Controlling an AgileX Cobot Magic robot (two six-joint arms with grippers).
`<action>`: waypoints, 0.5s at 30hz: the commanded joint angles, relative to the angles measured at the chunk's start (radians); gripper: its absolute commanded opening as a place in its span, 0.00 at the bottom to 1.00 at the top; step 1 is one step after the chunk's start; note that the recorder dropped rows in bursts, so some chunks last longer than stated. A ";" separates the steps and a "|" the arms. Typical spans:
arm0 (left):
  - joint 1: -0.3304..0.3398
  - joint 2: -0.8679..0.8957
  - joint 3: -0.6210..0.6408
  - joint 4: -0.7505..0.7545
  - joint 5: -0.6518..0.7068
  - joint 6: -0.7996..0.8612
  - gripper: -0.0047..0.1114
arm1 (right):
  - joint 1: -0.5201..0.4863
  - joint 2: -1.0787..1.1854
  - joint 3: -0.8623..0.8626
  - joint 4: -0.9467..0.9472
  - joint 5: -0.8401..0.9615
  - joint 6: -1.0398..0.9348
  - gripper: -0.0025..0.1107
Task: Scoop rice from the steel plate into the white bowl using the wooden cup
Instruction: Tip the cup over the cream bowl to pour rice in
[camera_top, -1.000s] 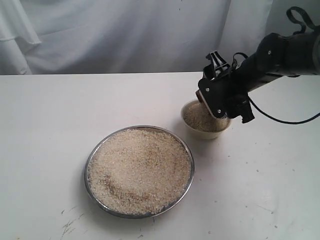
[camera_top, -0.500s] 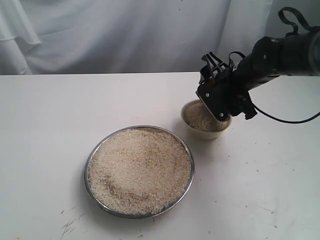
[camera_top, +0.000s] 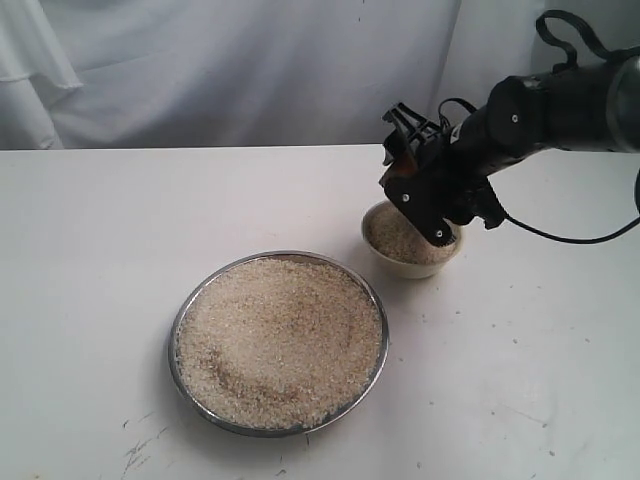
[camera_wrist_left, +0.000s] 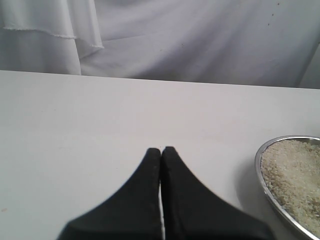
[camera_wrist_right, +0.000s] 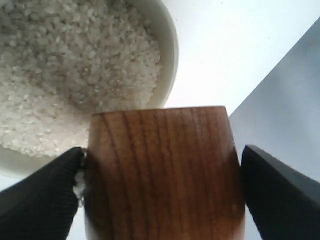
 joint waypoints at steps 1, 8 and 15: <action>-0.002 -0.005 0.005 -0.001 -0.006 -0.003 0.04 | 0.005 -0.028 -0.002 -0.041 -0.018 -0.005 0.02; -0.002 -0.005 0.005 -0.001 -0.006 -0.003 0.04 | 0.005 -0.041 -0.002 -0.044 -0.016 -0.002 0.02; -0.002 -0.005 0.005 -0.001 -0.006 -0.003 0.04 | 0.005 -0.066 -0.002 -0.044 -0.001 0.003 0.02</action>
